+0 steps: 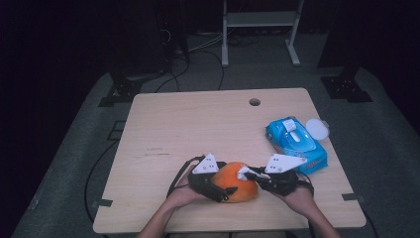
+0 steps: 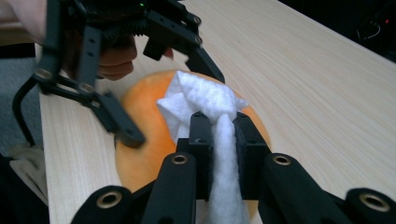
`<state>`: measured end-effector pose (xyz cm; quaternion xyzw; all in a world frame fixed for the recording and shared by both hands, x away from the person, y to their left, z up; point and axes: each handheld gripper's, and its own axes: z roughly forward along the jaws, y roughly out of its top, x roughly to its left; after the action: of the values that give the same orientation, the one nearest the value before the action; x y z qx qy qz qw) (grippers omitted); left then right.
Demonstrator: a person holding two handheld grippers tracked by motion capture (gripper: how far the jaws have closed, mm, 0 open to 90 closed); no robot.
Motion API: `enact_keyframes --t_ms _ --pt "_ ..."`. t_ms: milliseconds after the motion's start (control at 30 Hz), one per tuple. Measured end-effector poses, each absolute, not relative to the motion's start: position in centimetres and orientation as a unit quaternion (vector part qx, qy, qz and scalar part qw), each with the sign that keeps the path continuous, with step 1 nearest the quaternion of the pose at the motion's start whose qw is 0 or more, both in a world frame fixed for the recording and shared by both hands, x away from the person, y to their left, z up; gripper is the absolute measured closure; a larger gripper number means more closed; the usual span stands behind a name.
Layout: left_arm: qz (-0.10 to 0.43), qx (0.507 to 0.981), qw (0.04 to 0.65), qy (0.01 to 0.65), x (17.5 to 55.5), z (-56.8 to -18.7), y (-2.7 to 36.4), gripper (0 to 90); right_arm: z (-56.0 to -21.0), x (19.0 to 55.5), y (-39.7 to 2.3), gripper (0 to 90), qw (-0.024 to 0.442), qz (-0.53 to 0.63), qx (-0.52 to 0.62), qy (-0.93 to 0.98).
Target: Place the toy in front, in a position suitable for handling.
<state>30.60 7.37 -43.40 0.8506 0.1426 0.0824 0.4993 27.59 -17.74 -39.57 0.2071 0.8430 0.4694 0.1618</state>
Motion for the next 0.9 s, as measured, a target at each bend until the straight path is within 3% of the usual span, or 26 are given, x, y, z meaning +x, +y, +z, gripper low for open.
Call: enact_keyframes --t_ms 67,200,500,767,900 --pt "0.12 0.85 0.498 0.122 30.1 -43.1 7.4 29.4 -39.3 27.3 -17.2 79.2 0.17 0.47 0.201 0.842" --pt "0.206 0.84 0.495 0.086 29.5 -42.7 7.0 35.8 -38.5 27.6 -17.5 79.2 0.191 0.484 0.207 0.829" --pt "0.148 0.837 0.517 0.099 30.4 -43.7 8.0 30.0 -40.2 29.1 -20.1 79.2 0.166 0.472 0.242 0.832" --pt "0.138 0.837 0.516 0.122 30.8 -43.9 8.4 27.1 -40.0 27.7 -17.9 79.3 0.174 0.472 0.213 0.838" --pt "0.121 0.83 0.523 0.15 31.4 -44.0 9.1 27.2 -39.9 28.4 -18.9 79.3 0.174 0.477 0.226 0.831"
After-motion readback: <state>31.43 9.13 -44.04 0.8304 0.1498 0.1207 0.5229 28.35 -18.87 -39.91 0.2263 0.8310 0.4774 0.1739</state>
